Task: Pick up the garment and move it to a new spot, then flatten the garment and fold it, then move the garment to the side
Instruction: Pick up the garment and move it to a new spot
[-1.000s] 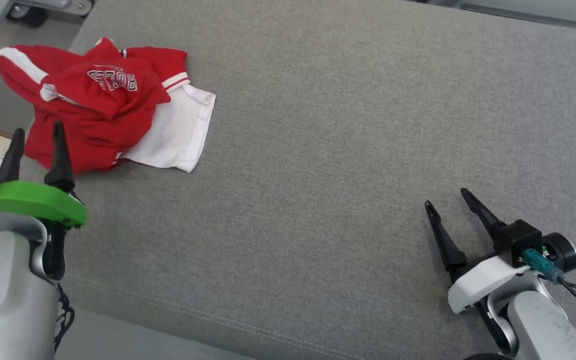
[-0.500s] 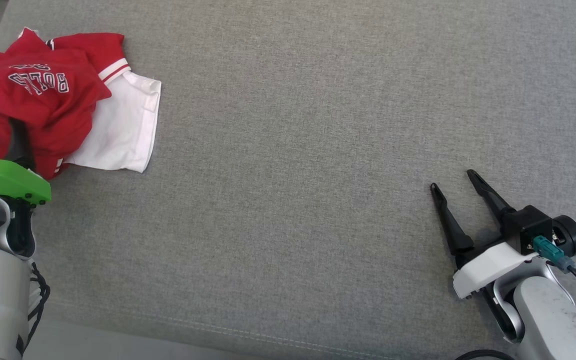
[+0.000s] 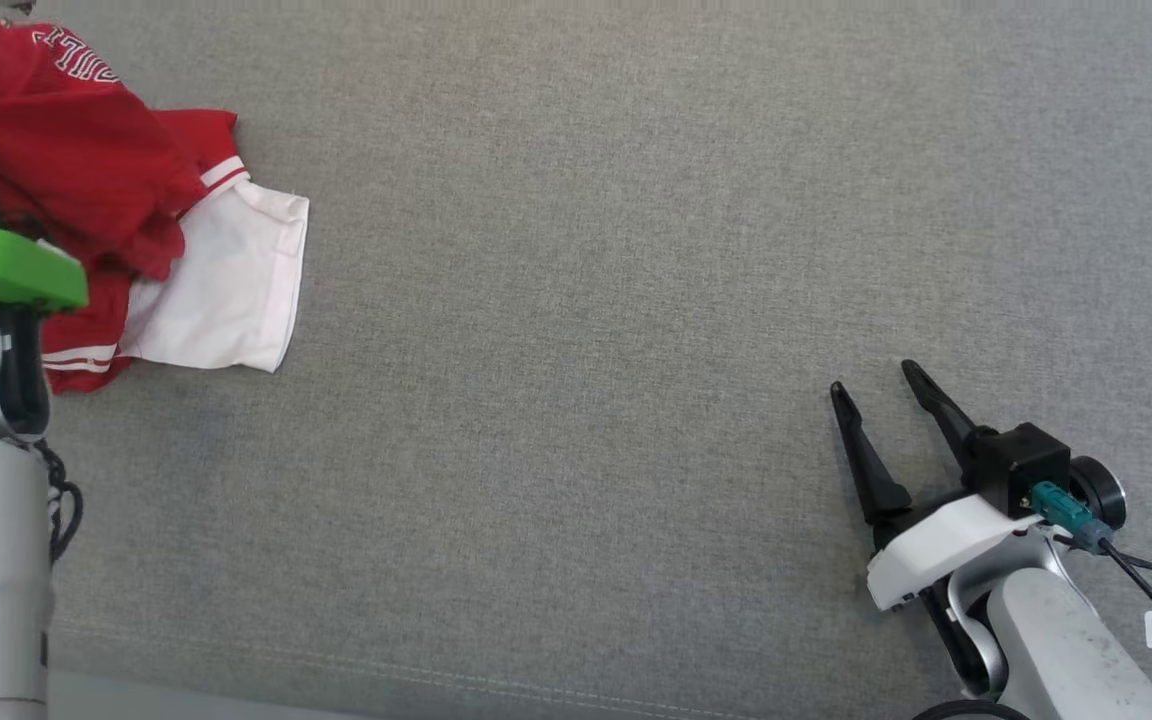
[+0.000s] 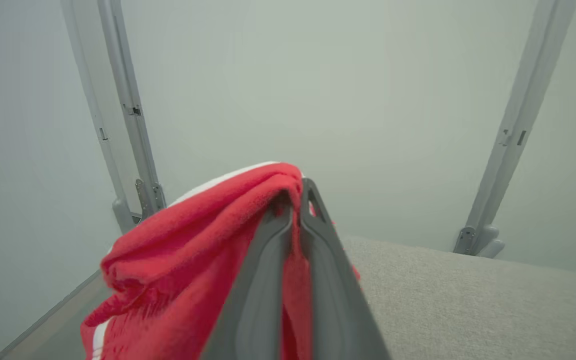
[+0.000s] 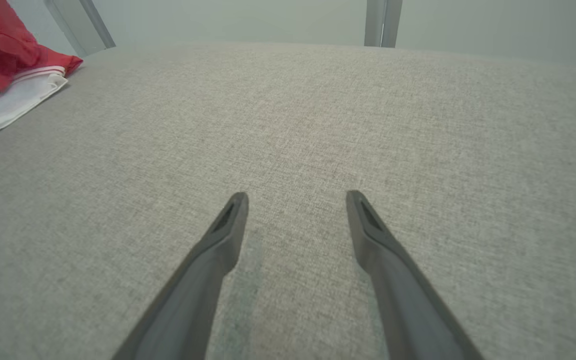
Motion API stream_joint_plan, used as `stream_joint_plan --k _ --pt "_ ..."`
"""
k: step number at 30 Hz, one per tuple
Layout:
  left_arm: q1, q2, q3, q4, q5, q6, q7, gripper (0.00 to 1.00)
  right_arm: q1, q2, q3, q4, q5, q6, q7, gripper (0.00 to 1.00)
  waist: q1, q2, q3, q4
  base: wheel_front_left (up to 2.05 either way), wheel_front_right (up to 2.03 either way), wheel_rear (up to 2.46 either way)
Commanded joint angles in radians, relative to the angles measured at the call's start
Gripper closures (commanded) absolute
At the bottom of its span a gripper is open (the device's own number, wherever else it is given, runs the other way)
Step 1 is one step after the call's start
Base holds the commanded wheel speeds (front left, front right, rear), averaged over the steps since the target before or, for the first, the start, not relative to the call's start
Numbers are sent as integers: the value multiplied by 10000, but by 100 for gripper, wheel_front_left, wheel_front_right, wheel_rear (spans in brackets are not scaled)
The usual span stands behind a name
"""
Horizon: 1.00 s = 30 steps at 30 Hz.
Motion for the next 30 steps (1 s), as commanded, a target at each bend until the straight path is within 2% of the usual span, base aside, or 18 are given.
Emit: stream_joint_plan --k 1,7,13,17,19,22,27,28,29,30 --pt "222 -264 -329 -749 297 10 -7 100 142 171 -3 56 149 -17 13 0 0 0 -491 -262 0 0 0" --pt "430 -1115 -1268 -2723 536 10 -5 100 218 620 -1 126 276 -17 13 0 0 0 -984 -836 0 0 0" --pt "417 -2149 -2628 -4167 480 10 -7 100 332 934 -67 167 384 -17 13 0 0 0 -1231 -1955 0 0 0" --pt "257 -2567 -3270 -4868 388 10 -4 100 378 1025 -237 163 445 -17 13 0 0 0 -1230 -2780 0 0 0" --pt "442 -2671 -3403 -4819 648 10 -2 100 359 1085 -319 137 474 -15 13 0 0 0 -1156 -3168 0 0 0" --pt "941 -2703 -3061 -4334 1028 11 -1 100 296 1146 -452 47 499 -15 13 0 0 0 -953 -3613 0 0 0" --pt "2343 -2743 -2183 -2420 1394 11 -4 100 177 1257 -556 -71 502 -15 11 0 0 0 -638 -3917 0 0 0" --pt "2615 -2743 -1985 -1981 1428 11 -5 81 176 1266 -568 -76 497 -15 11 0 0 0 -617 -3921 0 0 0" --pt "2872 -2744 -1814 -1560 1476 11 -7 17 184 1274 -578 -79 497 -15 11 0 0 0 -605 -3896 0 0 0" --pt "3058 -2749 -1649 -1279 1503 11 -7 0 167 1280 -575 -86 488 -15 11 0 0 0 -605 -3850 0 0 0"
